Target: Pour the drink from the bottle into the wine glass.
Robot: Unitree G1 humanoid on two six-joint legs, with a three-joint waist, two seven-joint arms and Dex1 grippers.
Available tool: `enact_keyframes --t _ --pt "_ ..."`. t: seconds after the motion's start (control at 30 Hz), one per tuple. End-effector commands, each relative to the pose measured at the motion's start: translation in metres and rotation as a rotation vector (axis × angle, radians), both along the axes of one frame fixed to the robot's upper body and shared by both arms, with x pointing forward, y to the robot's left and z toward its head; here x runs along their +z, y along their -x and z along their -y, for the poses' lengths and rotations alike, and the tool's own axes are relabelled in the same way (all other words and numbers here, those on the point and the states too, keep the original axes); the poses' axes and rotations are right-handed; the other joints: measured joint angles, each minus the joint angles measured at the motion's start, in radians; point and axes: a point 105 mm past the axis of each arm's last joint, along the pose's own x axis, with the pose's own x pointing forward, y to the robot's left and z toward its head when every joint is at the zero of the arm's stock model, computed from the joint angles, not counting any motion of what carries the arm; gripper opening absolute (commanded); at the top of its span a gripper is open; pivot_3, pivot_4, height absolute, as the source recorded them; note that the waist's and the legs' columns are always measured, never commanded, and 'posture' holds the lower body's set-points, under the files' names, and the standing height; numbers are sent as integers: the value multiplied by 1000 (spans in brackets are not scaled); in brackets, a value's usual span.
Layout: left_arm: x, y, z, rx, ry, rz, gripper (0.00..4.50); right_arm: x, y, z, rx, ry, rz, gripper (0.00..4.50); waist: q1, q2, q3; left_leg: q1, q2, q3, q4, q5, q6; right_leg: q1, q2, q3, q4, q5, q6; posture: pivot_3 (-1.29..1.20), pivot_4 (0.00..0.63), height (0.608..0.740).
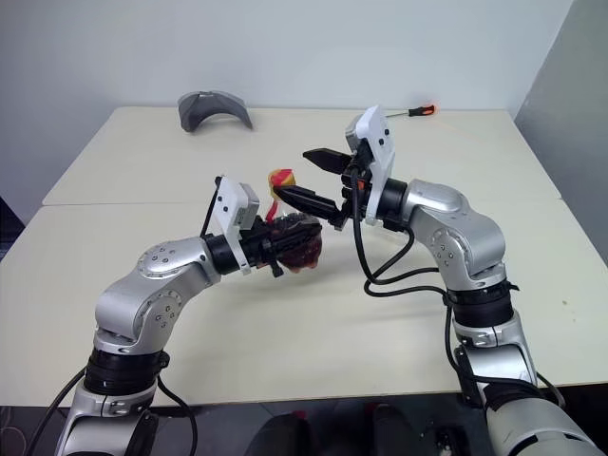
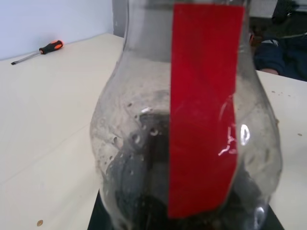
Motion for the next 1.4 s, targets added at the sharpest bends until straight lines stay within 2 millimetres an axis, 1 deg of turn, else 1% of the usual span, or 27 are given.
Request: enact_keyframes --t 0.03,0.27,0.53,0.67,0.77,0.87,1.03,1.2,1.4 --pt "18 7 3 -31 21 74 1042 13 -2 4 -29 -11 65 4489 0 0 0 0 0 0 0 0 0 0 0 0 0 0 0 0 150 740" --pt "16 9 3 -34 19 68 1042 12 -2 11 -32 -6 62 4489 0 0 0 0 0 0 0 0 0 0 0 0 0 0 0 0 150 740" --pt "15 9 1 -32 17 65 1042 7 -2 26 -52 11 46 4489 0 0 0 0 0 0 0 0 0 0 0 0 0 0 0 0 150 740" --pt "14 10 2 -40 15 60 1042 2 -1 34 -59 29 36 4489 0 0 0 0 0 0 0 0 0 0 0 0 0 0 0 0 150 740" --pt "15 9 1 -39 13 61 1042 -2 1 36 -51 35 28 4489 0 0 0 0 0 0 0 0 0 0 0 0 0 0 0 0 150 740" --pt "16 9 1 -40 14 63 1042 -4 8 34 -11 31 13 4489 0 0 0 0 0 0 0 0 0 0 0 0 0 0 0 0 150 740" --pt "16 9 1 -41 14 65 1042 0 16 28 43 7 -2 4489 0 0 0 0 0 0 0 0 1 0 0 0 0 0 0 0 150 740" --pt "16 9 1 -41 13 66 1042 11 28 22 118 -51 -37 4489 1 0 0 0 0 0 0 0 1 0 0 0 0 0 0 0 150 740" --pt "16 9 2 -39 13 66 1042 16 25 13 98 -90 -43 4489 0 0 0 0 0 0 0 0 1 0 0 0 0 0 0 0 150 740"
